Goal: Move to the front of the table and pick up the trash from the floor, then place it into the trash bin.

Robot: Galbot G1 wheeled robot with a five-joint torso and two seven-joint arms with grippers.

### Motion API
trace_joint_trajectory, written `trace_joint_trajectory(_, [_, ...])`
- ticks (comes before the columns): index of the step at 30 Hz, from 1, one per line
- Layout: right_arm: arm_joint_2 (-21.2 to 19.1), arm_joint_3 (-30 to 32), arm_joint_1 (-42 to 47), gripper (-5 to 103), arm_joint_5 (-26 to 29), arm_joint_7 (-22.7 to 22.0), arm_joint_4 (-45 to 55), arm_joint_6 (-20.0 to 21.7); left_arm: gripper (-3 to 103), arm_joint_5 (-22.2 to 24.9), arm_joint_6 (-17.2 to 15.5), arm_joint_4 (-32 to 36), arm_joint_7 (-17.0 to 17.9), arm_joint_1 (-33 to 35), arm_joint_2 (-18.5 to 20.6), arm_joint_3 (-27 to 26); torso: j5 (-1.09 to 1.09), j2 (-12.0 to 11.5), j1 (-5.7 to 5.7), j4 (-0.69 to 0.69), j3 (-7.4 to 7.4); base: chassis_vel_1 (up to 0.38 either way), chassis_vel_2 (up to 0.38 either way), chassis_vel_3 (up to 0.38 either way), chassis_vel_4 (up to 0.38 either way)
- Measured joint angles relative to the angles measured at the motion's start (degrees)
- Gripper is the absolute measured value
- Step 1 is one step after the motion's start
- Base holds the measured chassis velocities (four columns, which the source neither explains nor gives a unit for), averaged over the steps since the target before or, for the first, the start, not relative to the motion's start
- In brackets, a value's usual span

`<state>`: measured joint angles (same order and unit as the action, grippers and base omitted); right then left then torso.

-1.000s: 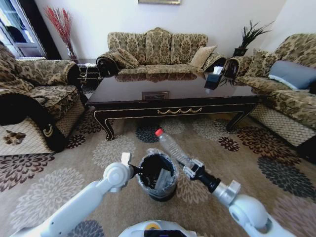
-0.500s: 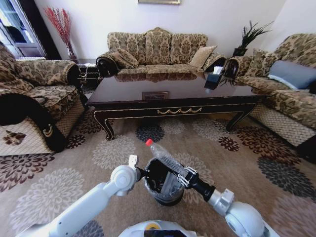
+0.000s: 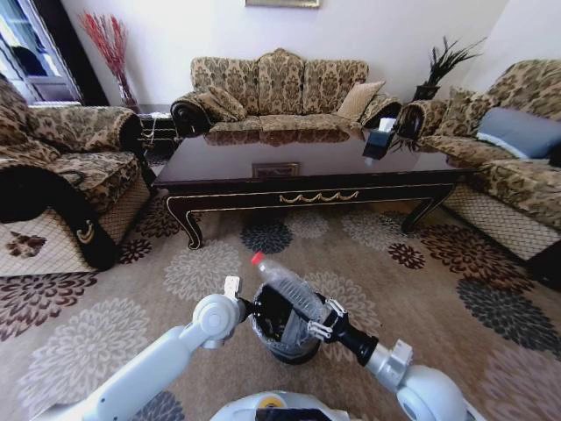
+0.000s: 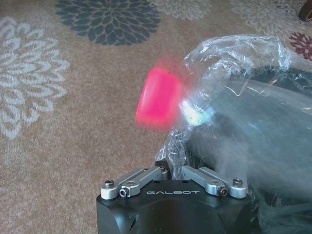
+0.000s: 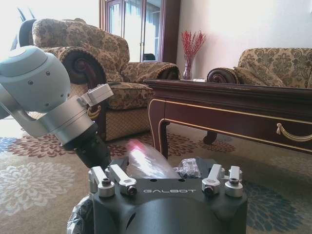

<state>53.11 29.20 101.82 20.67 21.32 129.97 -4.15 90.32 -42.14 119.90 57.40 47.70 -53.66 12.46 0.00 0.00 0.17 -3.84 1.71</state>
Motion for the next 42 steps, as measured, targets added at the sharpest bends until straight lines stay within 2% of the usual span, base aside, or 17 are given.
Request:
trace_joint_trajectory(1, [0.0, 0.2, 0.0, 86, -0.2, 0.1, 0.0, 0.0, 0, 0.0, 0.0, 0.0, 0.0, 0.1, 0.0, 0.0, 0.00, 0.0, 0.00, 0.00, 0.00, 0.000, 0.000, 0.000, 0.000])
trace_joint_trajectory(2, [-0.1, 0.4, 0.0, 86, -0.3, 0.1, -0.1, 0.0, 0, -0.1, 0.0, 0.0, 0.0, 0.3, 0.2, 0.0, 0.00, 0.0, 0.00, 0.00, 0.00, 0.000, 0.000, 0.000, 0.000])
trace_joint_trajectory(4, [-0.1, 0.7, 0.0, 96, -0.4, 0.2, -0.1, 0.0, 0, -0.2, 0.0, 0.0, 0.0, 0.8, 0.3, -0.4, 0.00, 0.0, 0.00, 0.00, 0.00, 0.000, 0.000, 0.000, 0.000])
trace_joint_trajectory(7, [0.0, 1.0, -0.1, 100, 0.0, 0.2, -0.1, 0.0, 0, -0.3, 0.0, 0.0, -0.2, 1.5, 0.4, -1.6, 0.00, 0.0, 0.00, 0.00, 0.01, 0.000, 0.000, 0.000, 0.000])
trace_joint_trajectory(18, [0.2, 4.1, 0.4, 100, 2.6, 0.2, 0.1, -0.8, 0, -0.9, 0.0, -2.2, -1.5, 6.3, 4.2, -12.1, -0.01, 0.0, 0.00, 0.01, 0.00, 0.000, 0.000, 0.000, 0.000])
trace_joint_trajectory(23, [0.3, 4.2, 0.9, 100, 2.5, 0.2, 0.1, -1.1, 0, -2.4, 0.0, -3.5, -0.7, 8.0, 4.4, -13.3, 0.00, 0.0, 0.00, 0.01, 0.01, 0.000, 0.000, 0.000, 0.000])
trace_joint_trajectory(35, [0.3, 5.4, 2.7, 100, 2.2, 0.9, 0.2, -2.0, 0, -4.2, 0.0, -5.6, -1.4, 9.3, 3.4, -13.9, 0.00, 0.0, 0.00, 0.00, 0.00, 0.000, 0.000, 0.000, 0.000])
trace_joint_trajectory(36, [0.3, 5.6, 2.8, 100, 2.2, 0.9, 0.3, -2.1, -3, -4.3, 0.0, -5.6, -1.4, 9.4, 3.4, -14.1, 0.00, 0.0, 0.00, 0.00, 0.00, 0.000, 0.000, 0.000, 0.000])
trace_joint_trajectory(37, [0.3, 5.7, 2.8, 100, 2.2, 1.0, 0.3, -2.1, 2, -4.3, 0.0, -5.6, -1.8, 9.6, 3.4, -14.2, 0.00, 0.0, 0.00, 0.00, 0.00, 0.000, 0.000, 0.000, 0.000])
trace_joint_trajectory(38, [0.3, 5.7, 2.8, 100, 2.2, 1.0, 0.3, -2.1, 2, -4.3, 0.0, -5.6, -1.8, 9.6, 3.4, -14.2, 0.00, 0.0, 0.00, 0.00, 0.00, 0.000, 0.000, 0.000, 0.000])
trace_joint_trajectory(40, [0.3, 5.8, 3.0, 100, 2.3, 1.2, 0.3, -2.1, 14, -5.5, 0.1, -5.3, -2.3, 10.1, 3.4, -14.6, 0.02, 0.0, 0.00, 0.00, 0.00, 0.000, 0.000, 0.000, 0.000])
trace_joint_trajectory(41, [0.3, 5.8, 3.0, 100, 2.3, 1.2, 0.3, -2.1, 14, -5.5, 0.1, -5.3, -2.3, 10.1, 3.4, -14.6, 0.02, 0.0, 0.00, 0.00, 0.00, 0.000, 0.000, 0.000, 0.000])
trace_joint_trajectory(42, [0.3, 5.8, 3.1, 100, 2.3, 1.3, 0.3, -2.1, 19, -5.8, 0.1, -5.1, -2.5, 10.4, 3.4, -14.7, 0.02, 0.0, 0.00, 0.01, -0.01, 0.000, 0.000, 0.000, 0.000])
